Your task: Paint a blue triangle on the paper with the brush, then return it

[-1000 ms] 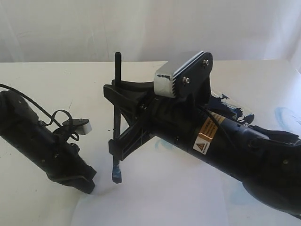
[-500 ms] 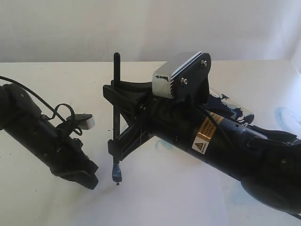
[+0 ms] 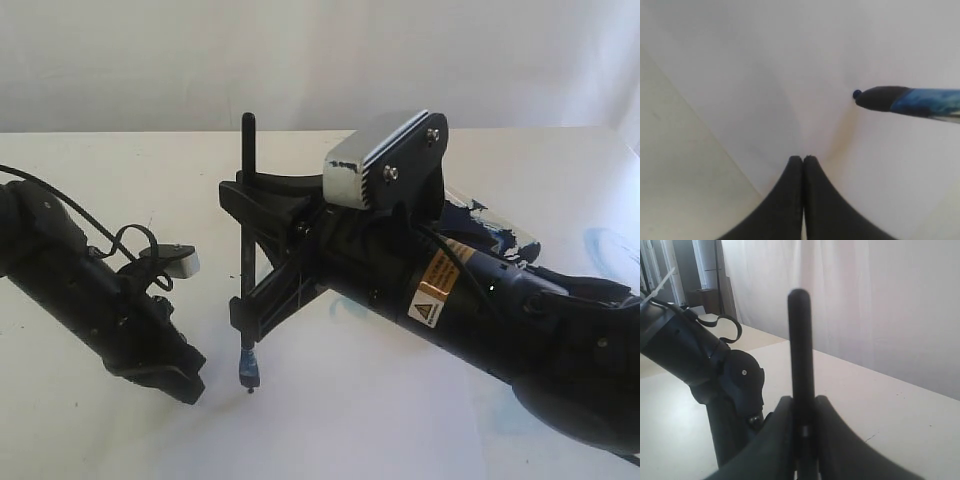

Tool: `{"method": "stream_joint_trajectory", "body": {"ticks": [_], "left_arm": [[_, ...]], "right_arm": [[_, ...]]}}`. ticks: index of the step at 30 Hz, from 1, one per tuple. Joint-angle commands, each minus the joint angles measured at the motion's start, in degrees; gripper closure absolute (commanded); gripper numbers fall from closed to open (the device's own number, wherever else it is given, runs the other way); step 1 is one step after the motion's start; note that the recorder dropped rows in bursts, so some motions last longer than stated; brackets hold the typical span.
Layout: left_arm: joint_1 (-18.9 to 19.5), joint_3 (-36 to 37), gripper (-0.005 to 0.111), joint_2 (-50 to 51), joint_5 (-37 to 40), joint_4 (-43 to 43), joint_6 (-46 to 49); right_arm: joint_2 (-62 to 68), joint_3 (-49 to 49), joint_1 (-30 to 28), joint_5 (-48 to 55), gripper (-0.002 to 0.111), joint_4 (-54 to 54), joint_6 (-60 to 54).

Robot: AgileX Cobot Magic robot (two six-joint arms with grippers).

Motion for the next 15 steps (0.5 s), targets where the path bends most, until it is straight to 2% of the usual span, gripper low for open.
{"method": "stream_joint_trajectory", "body": {"ticks": [1, 15], "left_arm": [[-0.26, 0.45, 0.107, 0.2, 0.5, 0.46, -0.38], [-0.26, 0.45, 0.107, 0.2, 0.5, 1.0, -0.53]], "right_arm": [[-0.02, -0.14, 0.27, -0.8, 0.108, -0.51, -0.18], [-0.02, -0.14, 0.27, -0.79, 0.108, -0.51, 1.12]]}}
